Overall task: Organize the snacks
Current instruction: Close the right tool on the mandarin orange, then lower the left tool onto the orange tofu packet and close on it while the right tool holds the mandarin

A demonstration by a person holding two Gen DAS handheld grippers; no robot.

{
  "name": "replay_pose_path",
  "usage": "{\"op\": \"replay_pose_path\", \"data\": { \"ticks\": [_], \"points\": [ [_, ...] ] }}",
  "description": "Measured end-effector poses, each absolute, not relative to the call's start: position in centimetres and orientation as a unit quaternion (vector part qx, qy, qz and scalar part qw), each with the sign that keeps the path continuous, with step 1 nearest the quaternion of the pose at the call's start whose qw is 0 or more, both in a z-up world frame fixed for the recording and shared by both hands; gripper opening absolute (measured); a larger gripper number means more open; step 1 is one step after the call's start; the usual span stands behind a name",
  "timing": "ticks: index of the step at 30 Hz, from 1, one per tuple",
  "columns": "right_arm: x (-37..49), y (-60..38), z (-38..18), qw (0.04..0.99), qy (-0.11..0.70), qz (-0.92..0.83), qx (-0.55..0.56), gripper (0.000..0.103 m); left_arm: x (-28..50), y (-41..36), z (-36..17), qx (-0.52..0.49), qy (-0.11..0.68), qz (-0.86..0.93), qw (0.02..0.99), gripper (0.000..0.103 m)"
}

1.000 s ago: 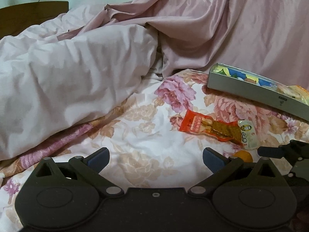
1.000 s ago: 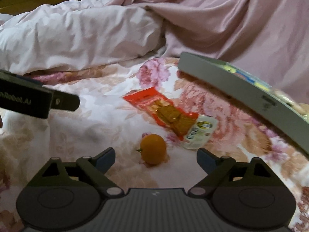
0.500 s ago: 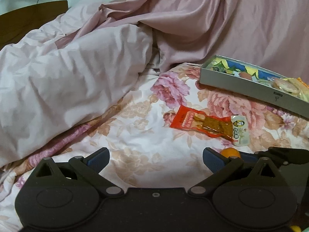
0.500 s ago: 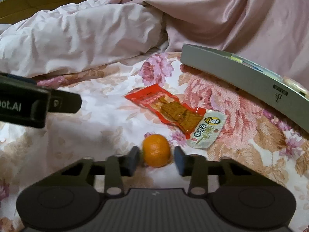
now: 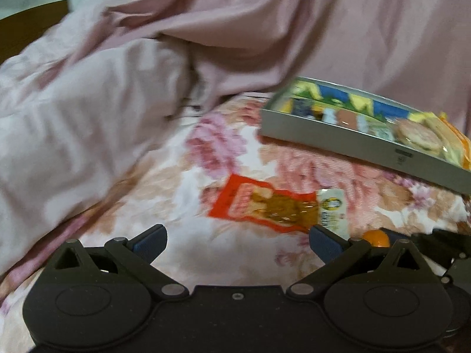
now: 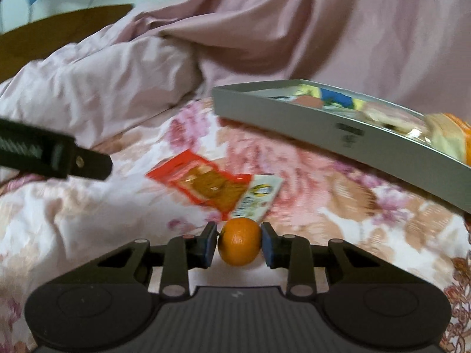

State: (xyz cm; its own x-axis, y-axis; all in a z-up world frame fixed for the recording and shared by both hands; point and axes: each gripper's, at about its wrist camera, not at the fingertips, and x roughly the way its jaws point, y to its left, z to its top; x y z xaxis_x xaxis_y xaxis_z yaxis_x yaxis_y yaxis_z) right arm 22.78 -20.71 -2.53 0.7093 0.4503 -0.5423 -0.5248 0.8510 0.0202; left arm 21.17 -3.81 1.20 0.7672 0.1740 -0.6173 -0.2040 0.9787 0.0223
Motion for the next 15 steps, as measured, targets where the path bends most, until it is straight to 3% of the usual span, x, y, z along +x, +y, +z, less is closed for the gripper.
{"op": "replay_pose_path", "data": {
  "ticks": [9,15],
  "points": [
    [23.8,-23.3,-1.9,0.924,0.271,0.250,-0.101,0.036,26.1,-2.9,-0.7,0.111,0.282,-0.057,0.951,0.102],
    [24.9,-24.2,-1.2,0.925,0.275,0.246,-0.087,0.036,29.3,-2.2,-2.1,0.173,0.295,-0.152,0.927,0.102]
  ]
}}
